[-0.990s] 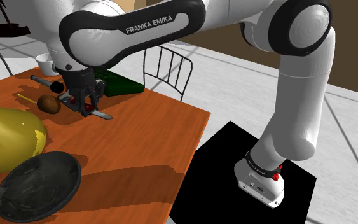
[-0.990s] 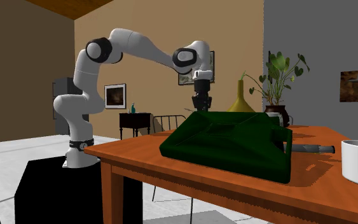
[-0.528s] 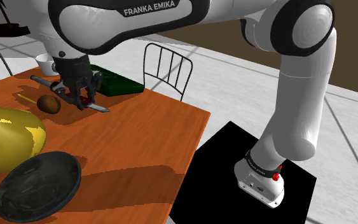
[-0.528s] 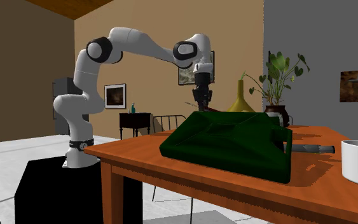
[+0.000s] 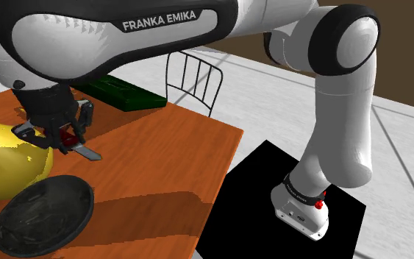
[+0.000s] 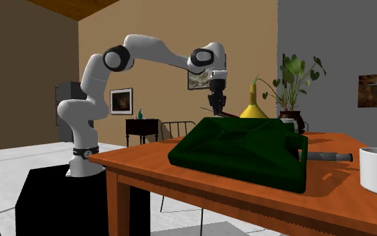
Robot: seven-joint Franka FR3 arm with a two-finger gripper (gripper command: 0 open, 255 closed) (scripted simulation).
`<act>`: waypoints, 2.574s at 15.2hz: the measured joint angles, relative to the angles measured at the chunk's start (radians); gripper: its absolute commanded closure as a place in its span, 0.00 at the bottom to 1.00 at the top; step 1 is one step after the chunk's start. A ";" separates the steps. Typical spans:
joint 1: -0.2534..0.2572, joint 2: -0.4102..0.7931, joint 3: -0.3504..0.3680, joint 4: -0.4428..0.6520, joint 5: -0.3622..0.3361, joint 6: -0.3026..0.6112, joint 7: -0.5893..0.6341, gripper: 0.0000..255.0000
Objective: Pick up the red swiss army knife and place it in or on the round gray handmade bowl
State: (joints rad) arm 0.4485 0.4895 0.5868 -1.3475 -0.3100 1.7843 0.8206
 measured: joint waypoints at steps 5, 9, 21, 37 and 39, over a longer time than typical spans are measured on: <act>0.129 0.092 0.001 0.135 -0.046 -0.057 0.097 1.00; 0.233 0.178 -0.006 0.272 -0.082 -0.112 0.152 1.00; 0.213 0.183 -0.007 0.124 -0.093 0.038 0.188 1.00; 0.206 0.176 -0.008 0.124 -0.090 0.026 0.183 0.00; 0.216 0.170 -0.005 0.166 -0.085 -0.021 0.179 0.00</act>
State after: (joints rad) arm 0.6647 0.6591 0.5823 -1.1812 -0.3951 1.7636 0.9992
